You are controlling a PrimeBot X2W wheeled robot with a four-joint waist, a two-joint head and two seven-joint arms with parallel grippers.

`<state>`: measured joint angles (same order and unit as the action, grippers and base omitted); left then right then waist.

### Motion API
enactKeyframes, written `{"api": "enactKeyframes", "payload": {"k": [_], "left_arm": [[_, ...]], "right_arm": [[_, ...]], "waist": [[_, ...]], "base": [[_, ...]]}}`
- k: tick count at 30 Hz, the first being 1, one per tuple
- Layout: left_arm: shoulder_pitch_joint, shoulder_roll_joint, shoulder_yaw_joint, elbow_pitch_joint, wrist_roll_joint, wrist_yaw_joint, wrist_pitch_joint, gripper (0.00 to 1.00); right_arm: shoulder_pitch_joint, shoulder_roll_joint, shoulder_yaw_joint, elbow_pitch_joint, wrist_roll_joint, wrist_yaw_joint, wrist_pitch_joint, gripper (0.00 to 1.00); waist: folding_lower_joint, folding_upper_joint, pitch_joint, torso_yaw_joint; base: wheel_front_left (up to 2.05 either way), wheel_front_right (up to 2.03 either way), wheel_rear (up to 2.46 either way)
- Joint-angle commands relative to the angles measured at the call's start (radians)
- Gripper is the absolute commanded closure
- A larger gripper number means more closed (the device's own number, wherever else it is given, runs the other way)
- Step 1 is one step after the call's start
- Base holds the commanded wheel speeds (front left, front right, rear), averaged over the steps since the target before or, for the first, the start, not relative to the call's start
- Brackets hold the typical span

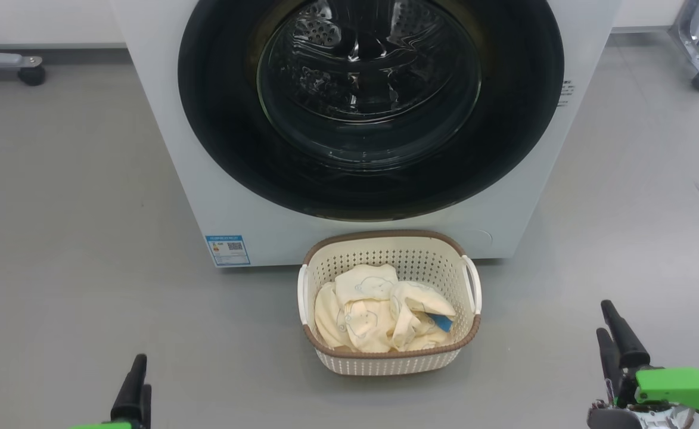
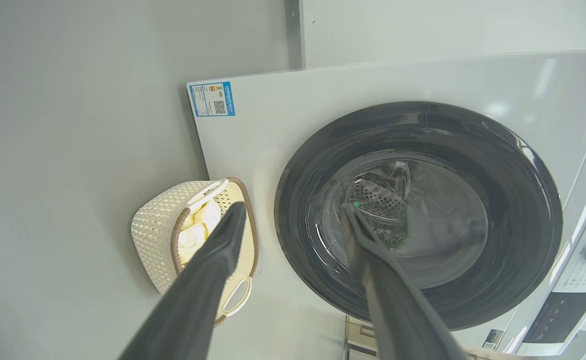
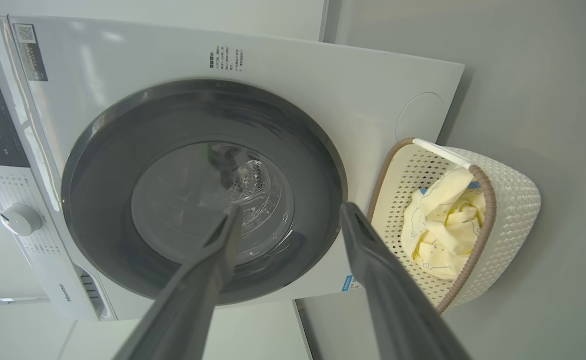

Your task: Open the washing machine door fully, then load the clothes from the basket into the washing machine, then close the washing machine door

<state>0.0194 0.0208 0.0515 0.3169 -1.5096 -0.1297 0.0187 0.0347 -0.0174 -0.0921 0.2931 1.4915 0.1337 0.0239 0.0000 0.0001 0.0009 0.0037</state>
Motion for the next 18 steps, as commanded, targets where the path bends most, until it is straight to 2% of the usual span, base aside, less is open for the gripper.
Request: {"api": "enactKeyframes", "payload": {"k": [1,18], "left_arm": [[-0.032,0.014,0.006,-0.042,0.025,0.0,-0.012,0.0],[-0.023,0.017,-0.01,-0.094,0.264,-0.001,-0.062,0.0]], "right_arm": [[-0.03,-0.013,0.007,-0.043,-0.026,-0.001,-0.016,0.0],[-0.024,-0.022,0.039,-0.086,-0.257,-0.001,-0.066,0.0]], "waist": [[0.0,-0.0001,0.0,0.0],[0.0,-0.0001,0.002,0.002]], "base": [[0.0,0.0,0.0],[0.0,0.0,0.0]]}}
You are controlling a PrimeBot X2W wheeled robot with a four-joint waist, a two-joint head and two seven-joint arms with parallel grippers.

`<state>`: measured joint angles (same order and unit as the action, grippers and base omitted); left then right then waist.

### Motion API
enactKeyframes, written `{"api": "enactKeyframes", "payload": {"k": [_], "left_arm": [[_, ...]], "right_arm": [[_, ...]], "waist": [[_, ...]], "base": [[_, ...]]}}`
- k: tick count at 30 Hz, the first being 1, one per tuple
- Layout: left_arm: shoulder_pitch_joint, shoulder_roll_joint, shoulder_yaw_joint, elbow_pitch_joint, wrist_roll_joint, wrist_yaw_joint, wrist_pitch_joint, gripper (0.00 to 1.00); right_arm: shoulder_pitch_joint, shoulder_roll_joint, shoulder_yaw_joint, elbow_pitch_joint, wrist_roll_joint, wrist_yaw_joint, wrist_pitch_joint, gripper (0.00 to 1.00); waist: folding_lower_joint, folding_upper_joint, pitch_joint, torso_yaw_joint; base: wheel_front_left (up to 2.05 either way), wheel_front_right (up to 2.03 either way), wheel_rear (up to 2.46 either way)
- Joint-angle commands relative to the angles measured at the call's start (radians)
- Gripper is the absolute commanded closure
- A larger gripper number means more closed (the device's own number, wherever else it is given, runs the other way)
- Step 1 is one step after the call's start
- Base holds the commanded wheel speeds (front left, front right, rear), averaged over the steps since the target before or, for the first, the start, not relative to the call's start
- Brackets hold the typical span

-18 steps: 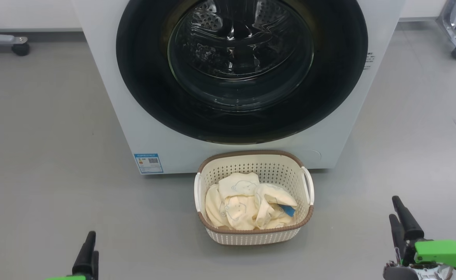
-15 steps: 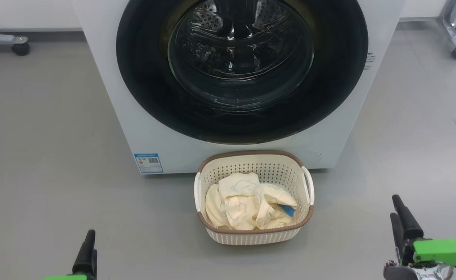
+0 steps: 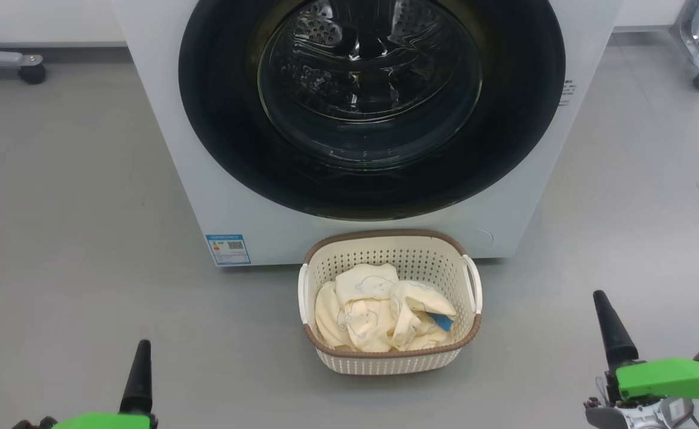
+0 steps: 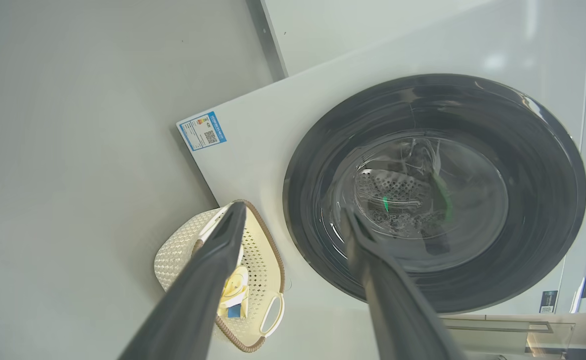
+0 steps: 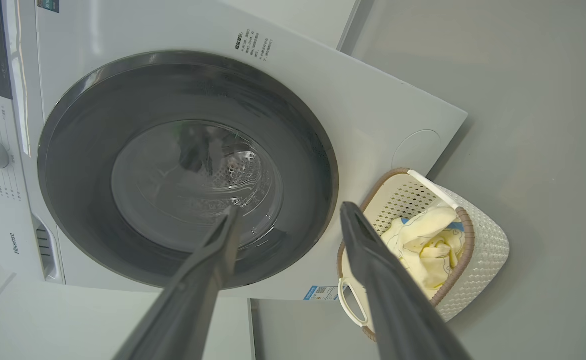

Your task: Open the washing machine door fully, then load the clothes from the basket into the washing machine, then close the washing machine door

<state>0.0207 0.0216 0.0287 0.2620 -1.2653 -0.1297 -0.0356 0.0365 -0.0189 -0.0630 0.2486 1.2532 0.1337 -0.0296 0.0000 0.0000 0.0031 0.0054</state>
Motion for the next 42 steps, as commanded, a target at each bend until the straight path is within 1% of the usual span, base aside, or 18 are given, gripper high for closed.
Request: {"api": "enactKeyframes", "payload": {"k": [1,13,15,22,31,42], "left_arm": [[-0.024,0.016,0.01,-0.042,0.036,-0.001,-0.011,0.0],[-0.018,0.018,-0.016,-0.075,0.259,-0.001,-0.046,0.0],[-0.017,0.018,-0.017,-0.077,0.271,-0.001,-0.049,0.0],[-0.012,0.019,-0.025,-0.092,0.374,-0.001,-0.07,0.0],[-0.009,0.021,-0.035,-0.113,0.502,-0.001,-0.096,0.0],[-0.001,0.023,-0.05,-0.132,0.634,-0.001,-0.128,0.0]], "right_arm": [[-0.026,-0.022,0.011,-0.044,-0.033,-0.001,-0.016,0.0],[-0.021,-0.046,0.046,-0.063,-0.233,-0.002,-0.051,0.0],[-0.021,-0.048,0.047,-0.065,-0.253,-0.002,-0.054,0.0],[-0.016,-0.053,0.055,-0.072,-0.385,-0.002,-0.075,0.0],[-0.011,-0.057,0.059,-0.073,-0.527,-0.002,-0.101,0.0],[-0.005,-0.061,0.071,-0.087,-0.655,-0.002,-0.134,0.0]], "waist": [[0.0,0.0,0.0,0.0],[0.0,0.0,0.002,0.002],[0.0,0.0,0.002,0.002],[0.0,0.0,0.002,0.003],[0.0,0.0,0.003,0.006],[0.0,0.0,0.002,0.008]], "base": [[0.0,0.0,0.0],[0.0,0.0,0.0],[0.0,0.0,0.0],[0.0,0.0,0.0],[0.0,0.0,0.0],[0.0,0.0,0.0]]}}
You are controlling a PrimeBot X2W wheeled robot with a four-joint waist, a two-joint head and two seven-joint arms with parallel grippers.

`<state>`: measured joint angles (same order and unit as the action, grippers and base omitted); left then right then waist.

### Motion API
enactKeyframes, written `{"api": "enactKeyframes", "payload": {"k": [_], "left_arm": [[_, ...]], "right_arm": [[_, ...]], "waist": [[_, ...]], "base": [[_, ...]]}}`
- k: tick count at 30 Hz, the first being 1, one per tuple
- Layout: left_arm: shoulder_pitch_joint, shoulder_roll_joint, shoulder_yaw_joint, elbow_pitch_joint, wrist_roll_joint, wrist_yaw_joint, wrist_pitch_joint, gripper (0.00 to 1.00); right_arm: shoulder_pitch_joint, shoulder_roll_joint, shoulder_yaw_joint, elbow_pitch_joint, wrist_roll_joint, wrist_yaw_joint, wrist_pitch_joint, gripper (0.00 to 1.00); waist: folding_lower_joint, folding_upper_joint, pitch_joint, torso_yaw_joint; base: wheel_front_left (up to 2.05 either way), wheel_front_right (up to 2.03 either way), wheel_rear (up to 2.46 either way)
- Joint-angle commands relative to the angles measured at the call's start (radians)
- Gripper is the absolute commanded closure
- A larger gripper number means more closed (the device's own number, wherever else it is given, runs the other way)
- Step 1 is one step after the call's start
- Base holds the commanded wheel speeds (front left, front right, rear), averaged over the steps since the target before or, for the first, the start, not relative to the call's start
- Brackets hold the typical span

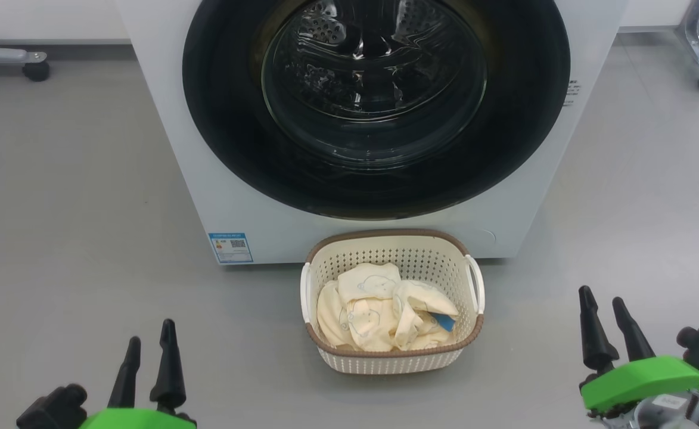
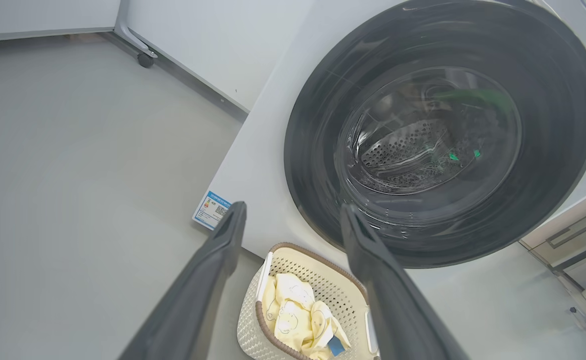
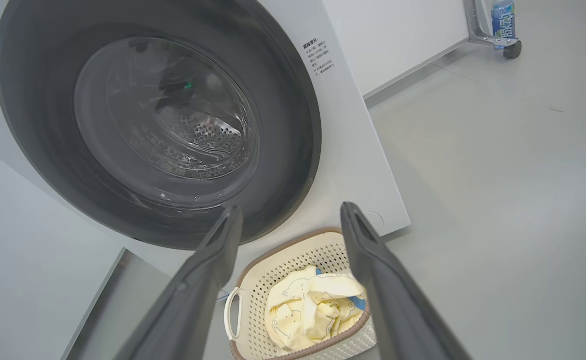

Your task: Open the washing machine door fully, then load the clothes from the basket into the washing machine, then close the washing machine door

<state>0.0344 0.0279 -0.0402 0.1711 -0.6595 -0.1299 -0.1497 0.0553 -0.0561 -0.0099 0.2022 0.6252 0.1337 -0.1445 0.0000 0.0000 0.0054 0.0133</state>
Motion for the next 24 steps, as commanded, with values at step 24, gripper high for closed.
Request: {"api": "enactKeyframes", "payload": {"k": [24], "left_arm": [[-0.007,0.021,-0.003,-0.1,0.299,-0.001,-0.082,0.0]], "right_arm": [[-0.014,-0.035,0.049,-0.076,-0.243,-0.003,-0.087,0.0]], "waist": [[0.0,0.0,0.005,0.012]], "base": [[0.0,0.0,0.0]]}}
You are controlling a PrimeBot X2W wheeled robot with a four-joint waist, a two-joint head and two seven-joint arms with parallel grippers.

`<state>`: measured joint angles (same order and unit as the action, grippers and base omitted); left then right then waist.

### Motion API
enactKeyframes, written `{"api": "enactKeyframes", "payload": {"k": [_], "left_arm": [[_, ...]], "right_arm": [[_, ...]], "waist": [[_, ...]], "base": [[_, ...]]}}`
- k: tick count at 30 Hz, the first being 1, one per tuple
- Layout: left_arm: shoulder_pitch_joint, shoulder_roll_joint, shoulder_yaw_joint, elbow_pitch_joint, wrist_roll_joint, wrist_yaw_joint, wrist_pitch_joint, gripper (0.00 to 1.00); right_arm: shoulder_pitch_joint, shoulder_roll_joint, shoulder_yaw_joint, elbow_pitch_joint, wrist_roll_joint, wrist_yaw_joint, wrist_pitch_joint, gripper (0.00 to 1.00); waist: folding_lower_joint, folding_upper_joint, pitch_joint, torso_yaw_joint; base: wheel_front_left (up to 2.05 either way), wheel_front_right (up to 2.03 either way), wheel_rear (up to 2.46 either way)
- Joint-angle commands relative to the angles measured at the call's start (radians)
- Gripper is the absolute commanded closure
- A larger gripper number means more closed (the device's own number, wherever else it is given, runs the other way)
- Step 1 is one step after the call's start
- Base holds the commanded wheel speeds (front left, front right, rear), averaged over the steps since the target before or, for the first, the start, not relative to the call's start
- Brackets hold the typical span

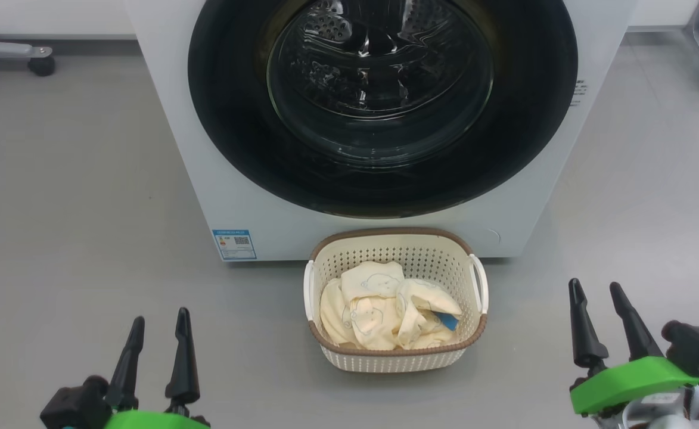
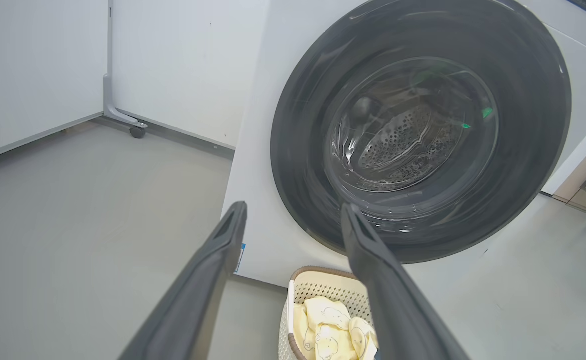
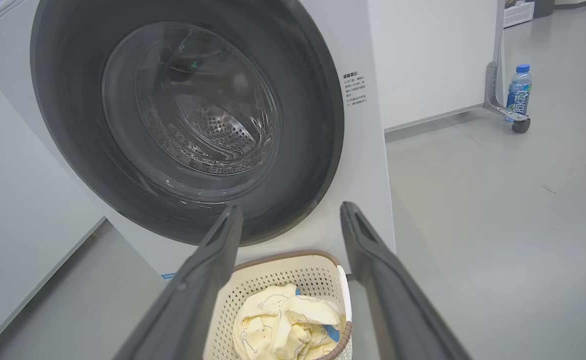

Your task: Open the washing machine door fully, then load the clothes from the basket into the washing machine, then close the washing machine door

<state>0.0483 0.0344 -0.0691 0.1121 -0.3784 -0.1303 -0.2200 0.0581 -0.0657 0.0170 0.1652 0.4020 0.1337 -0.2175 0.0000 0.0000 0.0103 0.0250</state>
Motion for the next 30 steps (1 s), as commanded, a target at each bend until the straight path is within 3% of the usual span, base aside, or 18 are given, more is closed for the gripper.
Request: {"api": "enactKeyframes", "payload": {"k": [1,9,30], "left_arm": [[-0.02,0.014,0.025,-0.044,0.029,0.0,-0.014,0.0],[-0.015,0.016,0.019,-0.065,0.128,0.0,-0.041,0.0],[-0.024,0.016,0.009,-0.058,0.128,0.0,-0.042,0.0]], "right_arm": [[-0.016,-0.026,0.025,-0.039,-0.028,-0.003,-0.017,0.0],[-0.014,-0.03,0.04,-0.042,-0.115,-0.003,-0.043,0.0],[-0.016,-0.039,0.063,0.009,-0.094,-0.003,-0.044,0.0]], "waist": [[0.0,0.0,0.0,0.0],[0.0,0.0,0.004,-0.004],[0.0,0.0,0.004,-0.004]], "base": [[0.0,0.0,0.0],[0.0,0.0,0.0],[0.0,0.0,0.0]]}}
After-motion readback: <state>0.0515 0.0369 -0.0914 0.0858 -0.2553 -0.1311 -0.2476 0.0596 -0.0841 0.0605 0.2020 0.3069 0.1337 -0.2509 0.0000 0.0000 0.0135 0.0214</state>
